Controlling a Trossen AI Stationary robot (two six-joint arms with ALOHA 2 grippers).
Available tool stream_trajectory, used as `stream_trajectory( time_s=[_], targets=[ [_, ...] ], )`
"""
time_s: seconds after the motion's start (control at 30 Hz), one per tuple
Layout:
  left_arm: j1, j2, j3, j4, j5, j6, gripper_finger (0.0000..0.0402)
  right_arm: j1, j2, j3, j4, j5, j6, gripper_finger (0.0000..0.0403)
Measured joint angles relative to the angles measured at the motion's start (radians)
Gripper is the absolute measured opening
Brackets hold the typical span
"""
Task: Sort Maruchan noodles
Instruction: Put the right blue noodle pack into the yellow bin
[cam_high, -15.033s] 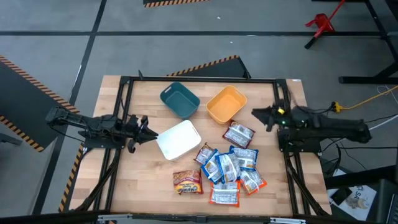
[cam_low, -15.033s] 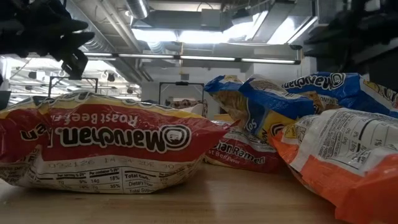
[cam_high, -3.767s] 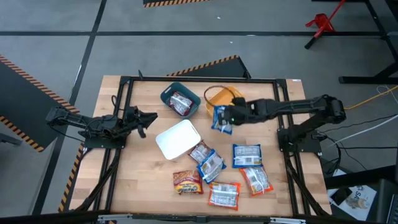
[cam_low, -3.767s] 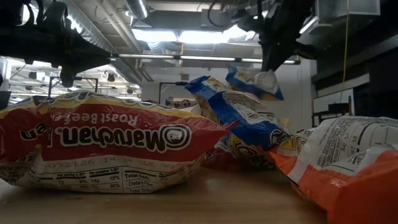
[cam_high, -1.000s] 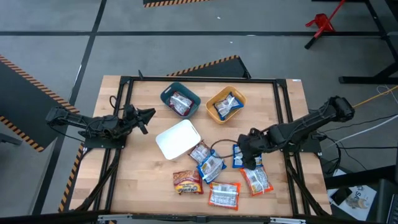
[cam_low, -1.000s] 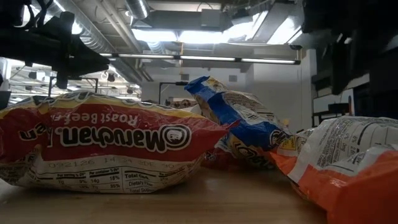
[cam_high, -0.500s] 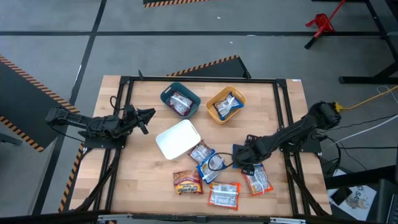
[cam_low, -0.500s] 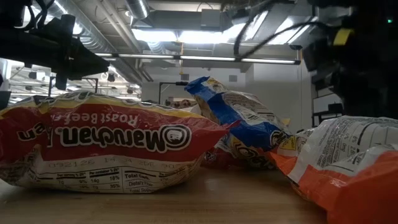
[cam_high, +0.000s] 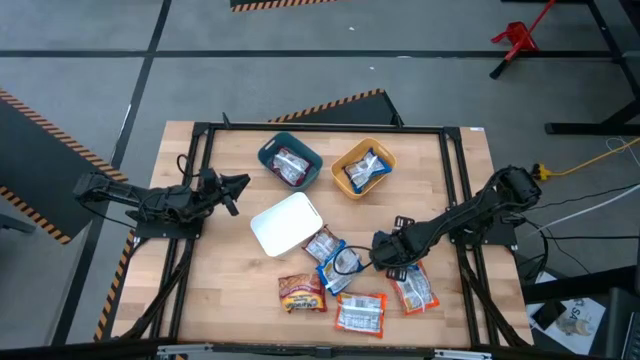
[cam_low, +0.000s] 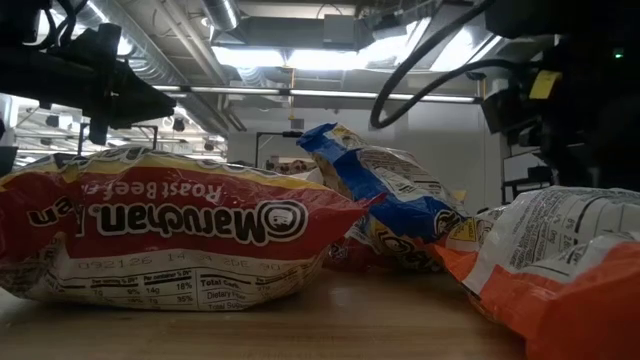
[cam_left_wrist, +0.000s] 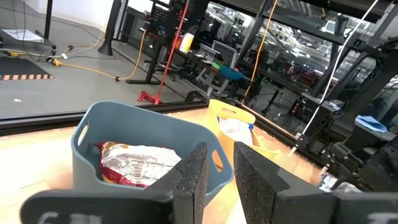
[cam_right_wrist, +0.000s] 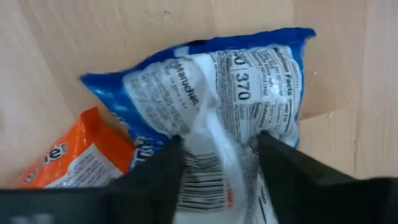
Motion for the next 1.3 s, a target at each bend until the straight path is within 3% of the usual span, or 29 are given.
stream_trajectory(
  time_s=[0.33, 0.73, 1.13, 1.3],
  targets=[
    [0.0, 0.0, 0.0, 0.0, 0.0, 0.0, 0.0073, 0.0, 0.002, 0.02, -0.003, -0.053, 0.003, 0.0008],
    [0.0, 0.0, 0.0, 0.0, 0.0, 0.001, 0.0073, -0.048, 0.006, 0.154, -0.051, 0.003, -0.072, 0.0001],
    [0.0, 0.0, 0.0, 0.0, 0.0, 0.001, 0.0073, -0.279, 0.004, 0.422, -0.228, 0.086, -0.427, 0.0],
    [0.0, 0.0, 0.0, 0.0, 0.0, 0.001, 0.0073, -0.334, 0.002, 0.49, -0.339, 0.04, -0.341, 0.0008]
  ],
)
